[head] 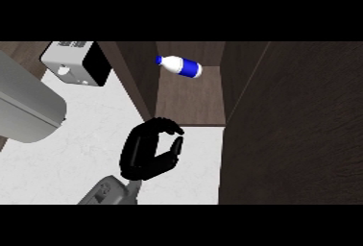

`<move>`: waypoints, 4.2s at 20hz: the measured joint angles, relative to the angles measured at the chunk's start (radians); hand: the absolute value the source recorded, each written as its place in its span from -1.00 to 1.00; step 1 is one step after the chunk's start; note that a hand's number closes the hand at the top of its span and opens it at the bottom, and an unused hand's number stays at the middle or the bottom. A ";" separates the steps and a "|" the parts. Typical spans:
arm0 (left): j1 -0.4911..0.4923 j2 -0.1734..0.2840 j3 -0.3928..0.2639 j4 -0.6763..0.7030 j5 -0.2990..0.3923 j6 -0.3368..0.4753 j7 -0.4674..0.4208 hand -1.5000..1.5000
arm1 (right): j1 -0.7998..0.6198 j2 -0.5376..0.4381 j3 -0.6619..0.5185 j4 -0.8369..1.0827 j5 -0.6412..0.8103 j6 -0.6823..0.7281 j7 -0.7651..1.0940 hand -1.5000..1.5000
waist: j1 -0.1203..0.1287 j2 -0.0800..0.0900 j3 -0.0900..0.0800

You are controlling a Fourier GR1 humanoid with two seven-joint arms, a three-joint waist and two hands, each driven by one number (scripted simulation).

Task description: Pick up the bottled water, place it into the cabinet and close the cabinet

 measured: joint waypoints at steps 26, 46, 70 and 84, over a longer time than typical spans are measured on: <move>0.516 0.377 0.260 -0.447 0.220 -0.176 -0.012 -1.00 | -0.051 -0.153 0.392 -0.083 0.185 0.130 0.041 1.00 | 0.022 -0.009 -0.012; 0.622 0.537 0.394 -0.505 0.331 -0.398 -0.005 -1.00 | -0.194 -0.107 0.461 -0.068 0.175 -0.072 0.148 1.00 | 0.154 0.033 -0.017; 0.601 0.610 0.449 -0.479 0.369 -0.488 0.027 -1.00 | -0.595 -0.209 0.439 -0.059 0.163 0.000 0.285 1.00 | 0.238 0.039 -0.031; 0.586 0.624 0.473 -0.467 0.388 -0.518 0.030 -1.00 | -0.641 -0.189 0.449 -0.025 0.087 0.030 0.304 1.00 | 0.265 0.074 -0.031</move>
